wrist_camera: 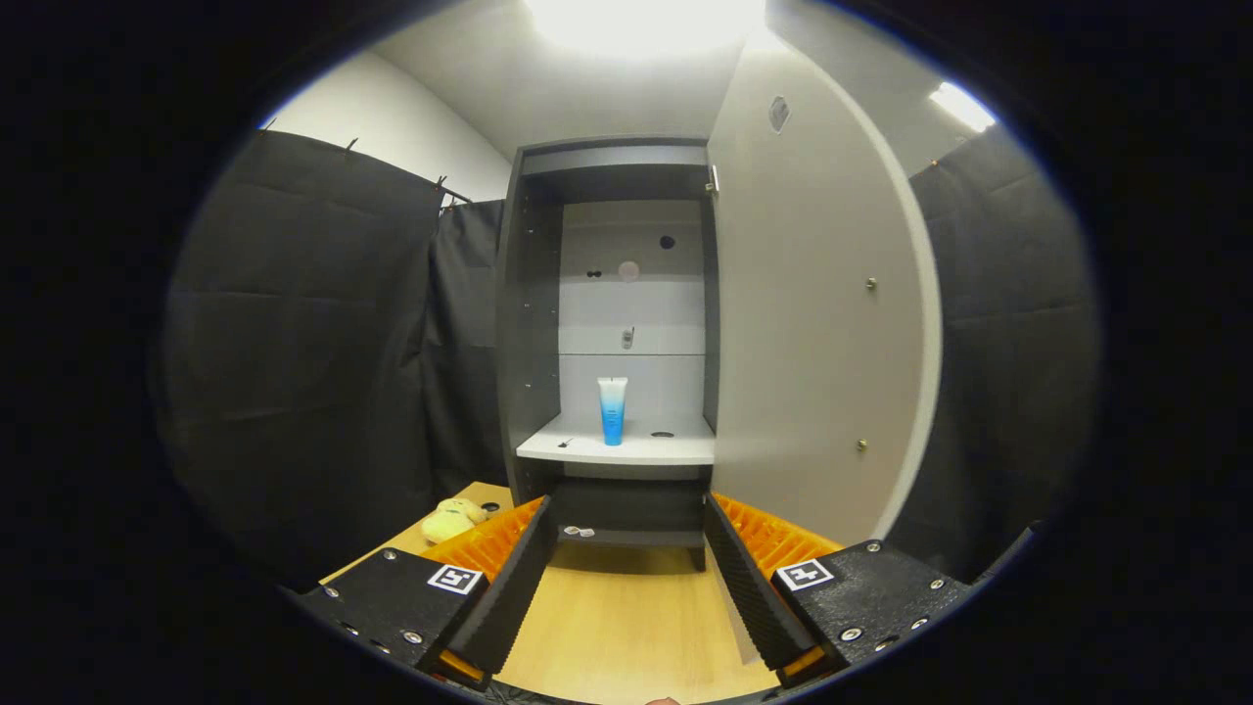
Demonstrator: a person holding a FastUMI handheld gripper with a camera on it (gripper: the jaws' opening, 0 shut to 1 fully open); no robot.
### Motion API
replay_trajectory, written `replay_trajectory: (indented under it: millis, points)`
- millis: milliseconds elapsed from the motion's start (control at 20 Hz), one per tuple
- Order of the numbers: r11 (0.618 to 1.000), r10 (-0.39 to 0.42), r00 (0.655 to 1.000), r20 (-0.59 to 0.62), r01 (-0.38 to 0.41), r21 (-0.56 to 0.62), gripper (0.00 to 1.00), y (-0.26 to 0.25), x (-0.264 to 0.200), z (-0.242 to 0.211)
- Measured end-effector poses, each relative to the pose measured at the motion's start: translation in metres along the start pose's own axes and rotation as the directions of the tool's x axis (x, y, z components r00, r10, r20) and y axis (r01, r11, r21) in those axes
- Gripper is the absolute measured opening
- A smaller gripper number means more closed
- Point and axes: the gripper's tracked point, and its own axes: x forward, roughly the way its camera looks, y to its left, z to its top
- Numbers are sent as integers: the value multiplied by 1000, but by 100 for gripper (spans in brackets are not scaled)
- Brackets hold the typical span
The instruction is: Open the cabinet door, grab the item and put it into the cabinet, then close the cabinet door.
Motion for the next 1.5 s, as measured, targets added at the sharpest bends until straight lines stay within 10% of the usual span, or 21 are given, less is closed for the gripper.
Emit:
replay_trajectory:
  millis: [750, 1500]
  points:
    - [950, -311, 949, 53, 309, 44, 93, -159, -78, 42]
    - [850, -524, 851, 36, 520, 83, 93, -268, 7, 61]
